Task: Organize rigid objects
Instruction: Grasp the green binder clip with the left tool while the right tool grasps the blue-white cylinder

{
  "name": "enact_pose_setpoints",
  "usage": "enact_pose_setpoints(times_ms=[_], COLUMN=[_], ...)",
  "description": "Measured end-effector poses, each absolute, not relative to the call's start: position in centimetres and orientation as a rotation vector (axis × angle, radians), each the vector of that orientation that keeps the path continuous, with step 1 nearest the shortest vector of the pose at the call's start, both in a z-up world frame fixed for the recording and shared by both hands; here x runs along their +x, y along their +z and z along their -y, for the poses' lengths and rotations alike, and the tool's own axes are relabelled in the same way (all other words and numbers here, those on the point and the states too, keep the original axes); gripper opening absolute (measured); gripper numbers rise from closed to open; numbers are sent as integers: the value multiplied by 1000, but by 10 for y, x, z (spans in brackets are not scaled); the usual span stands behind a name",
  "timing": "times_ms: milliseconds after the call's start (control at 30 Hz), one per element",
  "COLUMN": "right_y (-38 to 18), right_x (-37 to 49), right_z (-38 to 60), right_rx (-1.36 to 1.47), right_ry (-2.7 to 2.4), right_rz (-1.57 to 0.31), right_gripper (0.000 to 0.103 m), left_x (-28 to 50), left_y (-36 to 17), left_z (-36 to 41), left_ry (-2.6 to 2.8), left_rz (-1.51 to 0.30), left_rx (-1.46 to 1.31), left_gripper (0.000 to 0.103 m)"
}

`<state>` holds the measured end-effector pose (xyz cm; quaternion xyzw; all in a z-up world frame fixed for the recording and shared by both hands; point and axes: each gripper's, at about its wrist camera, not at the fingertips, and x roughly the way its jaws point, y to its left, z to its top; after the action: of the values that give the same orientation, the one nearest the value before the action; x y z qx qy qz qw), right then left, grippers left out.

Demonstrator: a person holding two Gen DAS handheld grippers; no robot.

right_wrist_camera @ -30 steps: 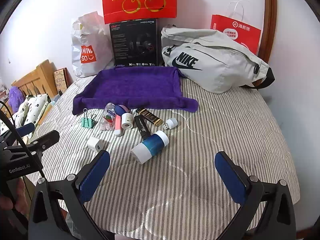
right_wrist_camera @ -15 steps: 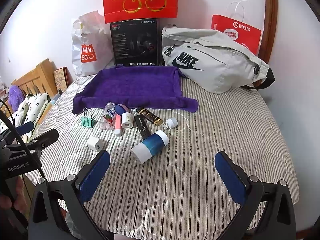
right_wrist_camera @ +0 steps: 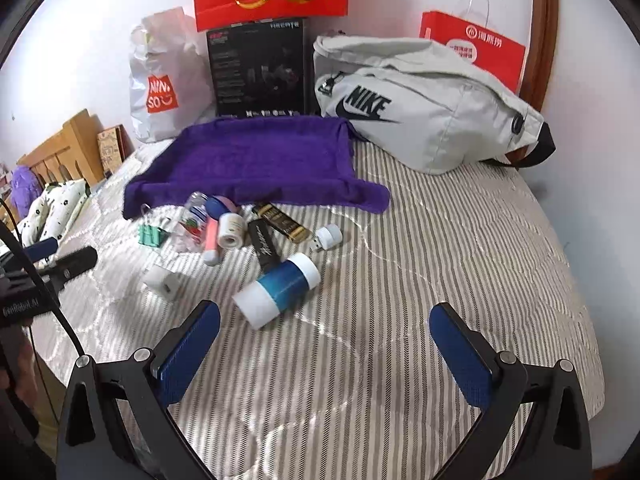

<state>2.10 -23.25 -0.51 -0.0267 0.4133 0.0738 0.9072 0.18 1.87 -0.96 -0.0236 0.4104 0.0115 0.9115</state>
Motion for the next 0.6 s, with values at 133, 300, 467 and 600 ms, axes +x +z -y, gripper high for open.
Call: enact_pose_setpoints(times_ms=[133,300,467,600], right_y=[-21,-38,-54,-63], right_x=[31,44,61,71], right_z=[241,249,245,238], right_rx=[-13,56,48,25], right_ry=[166,194,230,332], right_rz=[-870,-878,-896,-916], right_gripper=[103,103,103,103], left_x=[26,57,83,98], left_y=[-29,-52,-74,-83], left_z=[-28,-35,-33,-35], left_ry=[51,61,57,68], left_rz=[-875,-914,-943,-947], left_rx=[-48,-52,-41,-37], left_gripper=[103,103,102,95])
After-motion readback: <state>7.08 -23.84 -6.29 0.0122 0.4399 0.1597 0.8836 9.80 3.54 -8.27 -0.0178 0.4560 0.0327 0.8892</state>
